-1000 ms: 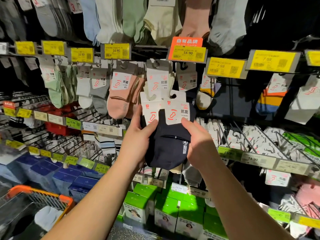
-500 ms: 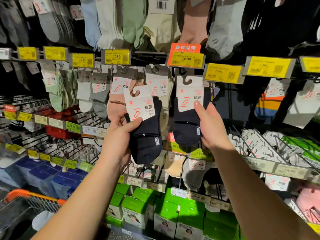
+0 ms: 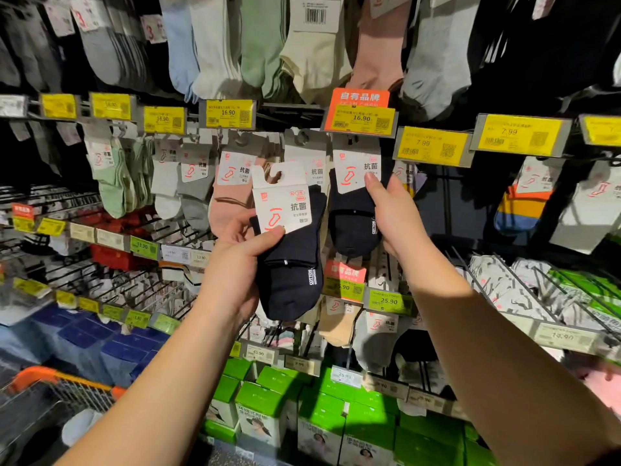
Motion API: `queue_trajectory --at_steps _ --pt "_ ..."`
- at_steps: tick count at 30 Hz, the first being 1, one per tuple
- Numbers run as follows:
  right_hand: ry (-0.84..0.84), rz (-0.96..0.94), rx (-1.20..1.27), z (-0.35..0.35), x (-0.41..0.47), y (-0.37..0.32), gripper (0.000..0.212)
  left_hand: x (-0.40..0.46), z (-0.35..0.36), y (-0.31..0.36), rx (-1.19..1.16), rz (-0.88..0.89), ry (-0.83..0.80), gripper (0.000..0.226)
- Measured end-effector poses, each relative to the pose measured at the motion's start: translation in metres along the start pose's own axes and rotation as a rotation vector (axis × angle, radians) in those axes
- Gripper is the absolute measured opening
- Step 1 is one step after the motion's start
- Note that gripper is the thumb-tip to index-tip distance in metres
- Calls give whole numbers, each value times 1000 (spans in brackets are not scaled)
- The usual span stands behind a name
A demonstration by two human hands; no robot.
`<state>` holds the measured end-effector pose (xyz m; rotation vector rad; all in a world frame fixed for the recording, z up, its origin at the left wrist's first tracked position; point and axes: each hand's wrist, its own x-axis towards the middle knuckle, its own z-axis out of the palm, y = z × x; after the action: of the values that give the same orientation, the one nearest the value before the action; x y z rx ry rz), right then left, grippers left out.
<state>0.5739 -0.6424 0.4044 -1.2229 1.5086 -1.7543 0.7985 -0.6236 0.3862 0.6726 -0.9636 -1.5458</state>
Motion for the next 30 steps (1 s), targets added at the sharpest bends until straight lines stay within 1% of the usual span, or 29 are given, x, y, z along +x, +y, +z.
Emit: queue_trajectory --at_steps 2,3,6,7,11,13,23,28,30 --pt "9 37 21 0 7 4 40 0 1 0 -1 0 -7 30" --pt "8 50 11 0 9 5 46 0 1 -1 -4 0 -10 31" --pt "31 82 -99 -1 19 14 92 1 1 -1 -9 -4 -8 34" --pt "37 81 -150 -2 21 15 96 1 1 -1 -9 -4 -7 34" --pt "102 80 -372 -3 33 15 72 1 3 -1 -2 -10 -5 31" --pt "113 85 -417 -3 41 18 68 1 3 -1 1 -16 -8 32" --pt "108 119 -599 6 54 18 61 3 7 -5 -5 -3 -45 31" --pt "79 124 -575 0 49 24 72 3 6 -5 -9 -3 -59 33" --pt "88 125 -535 -5 45 29 70 4 5 -5 -7 -8 -58 33"
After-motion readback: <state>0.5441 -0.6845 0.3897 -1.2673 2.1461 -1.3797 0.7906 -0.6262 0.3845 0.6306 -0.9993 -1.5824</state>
